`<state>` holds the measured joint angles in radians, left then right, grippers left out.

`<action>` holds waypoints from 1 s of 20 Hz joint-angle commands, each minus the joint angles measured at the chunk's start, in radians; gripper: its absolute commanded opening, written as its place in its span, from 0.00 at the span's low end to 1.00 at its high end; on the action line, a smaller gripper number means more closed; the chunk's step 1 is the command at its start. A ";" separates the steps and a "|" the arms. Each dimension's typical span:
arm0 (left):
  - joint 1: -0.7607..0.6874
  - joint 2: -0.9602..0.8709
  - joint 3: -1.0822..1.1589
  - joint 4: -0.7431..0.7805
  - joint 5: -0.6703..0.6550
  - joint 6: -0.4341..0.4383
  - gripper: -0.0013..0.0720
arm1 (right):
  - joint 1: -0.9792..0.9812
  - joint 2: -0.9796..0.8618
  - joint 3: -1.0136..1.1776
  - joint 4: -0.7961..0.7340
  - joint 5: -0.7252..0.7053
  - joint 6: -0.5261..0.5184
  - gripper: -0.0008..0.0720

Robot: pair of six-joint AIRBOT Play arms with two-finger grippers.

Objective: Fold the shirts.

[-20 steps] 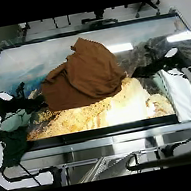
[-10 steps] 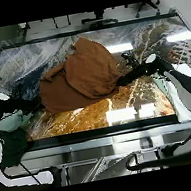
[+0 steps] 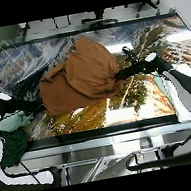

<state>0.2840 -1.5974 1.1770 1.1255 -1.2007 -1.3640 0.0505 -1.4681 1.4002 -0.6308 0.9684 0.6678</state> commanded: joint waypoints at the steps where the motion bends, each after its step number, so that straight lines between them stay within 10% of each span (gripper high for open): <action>1: -0.001 0.011 0.002 -0.010 -0.031 0.006 0.04 | -0.007 0.023 0.001 0.082 0.041 0.002 0.04; 9: 0.008 0.436 0.385 -0.343 -0.137 0.152 0.04 | -0.151 0.554 0.114 0.269 0.125 0.000 0.04; 20: 0.008 0.764 0.809 -0.051 0.011 0.151 0.04 | -0.188 0.962 0.211 -0.063 -0.104 0.099 0.04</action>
<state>0.2909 -0.8761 1.9842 0.9440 -1.2102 -1.1961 -0.1345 -0.5381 1.6054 -0.5568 0.8951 0.6922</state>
